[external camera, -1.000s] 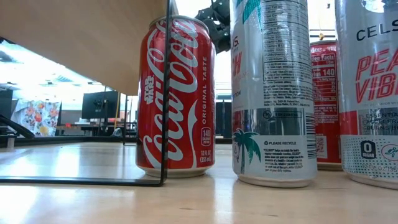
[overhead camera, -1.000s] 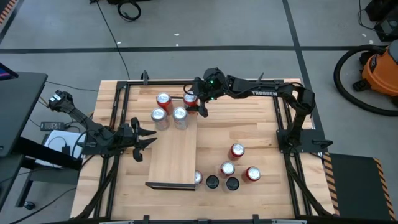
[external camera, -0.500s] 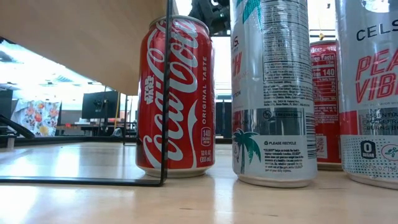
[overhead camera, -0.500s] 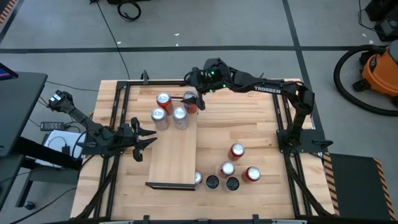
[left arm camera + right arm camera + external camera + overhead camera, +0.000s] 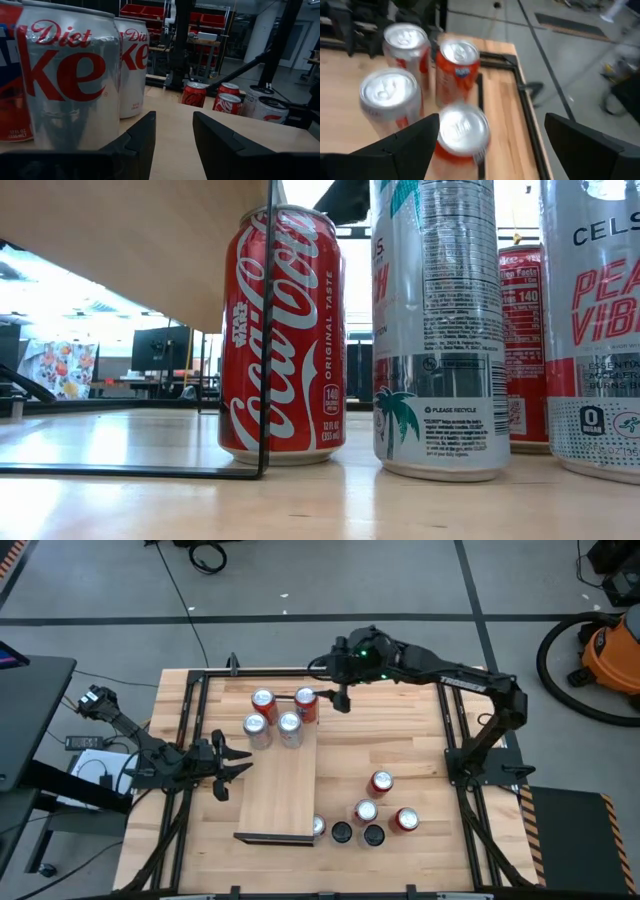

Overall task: Place canned beverage on shelf
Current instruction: Put the orange soda can on the shelf aligned with the other orange soda can

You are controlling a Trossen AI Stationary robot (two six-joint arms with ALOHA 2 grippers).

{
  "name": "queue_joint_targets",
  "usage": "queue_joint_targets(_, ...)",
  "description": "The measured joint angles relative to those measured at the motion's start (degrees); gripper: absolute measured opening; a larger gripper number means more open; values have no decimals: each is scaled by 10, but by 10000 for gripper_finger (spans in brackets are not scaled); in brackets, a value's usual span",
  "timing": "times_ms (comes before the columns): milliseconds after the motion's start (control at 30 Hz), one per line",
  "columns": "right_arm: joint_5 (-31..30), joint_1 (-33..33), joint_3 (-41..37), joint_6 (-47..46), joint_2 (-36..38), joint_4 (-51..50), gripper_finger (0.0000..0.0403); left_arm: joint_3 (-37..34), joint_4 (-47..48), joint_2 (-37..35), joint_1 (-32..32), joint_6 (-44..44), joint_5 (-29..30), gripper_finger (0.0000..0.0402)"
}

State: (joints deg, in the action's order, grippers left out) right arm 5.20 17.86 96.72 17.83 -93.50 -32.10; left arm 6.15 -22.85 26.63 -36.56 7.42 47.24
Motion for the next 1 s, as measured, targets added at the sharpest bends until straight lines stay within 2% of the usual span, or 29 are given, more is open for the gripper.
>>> queue_joint_targets(100,-48,1,0,-14,6,-65,368,0,0,0,0,3,0,140)
queue_joint_targets(167,-58,2,-6,-31,5,-100,362,0,0,0,0,7,0,140)
queue_joint_targets(300,-63,-3,-59,-45,1,-98,347,0,0,0,0,8,0,140)
queue_joint_targets(400,-88,-7,-110,-47,1,-34,336,0,0,0,0,8,0,140)
queue_joint_targets(567,-88,-8,-168,-46,-1,61,319,0,0,0,0,10,0,139)
queue_joint_targets(800,-69,-11,-184,-46,-1,127,298,0,0,0,0,10,0,139)
queue_joint_targets(1000,-66,-15,-184,-45,-1,144,286,0,0,0,0,10,0,139)
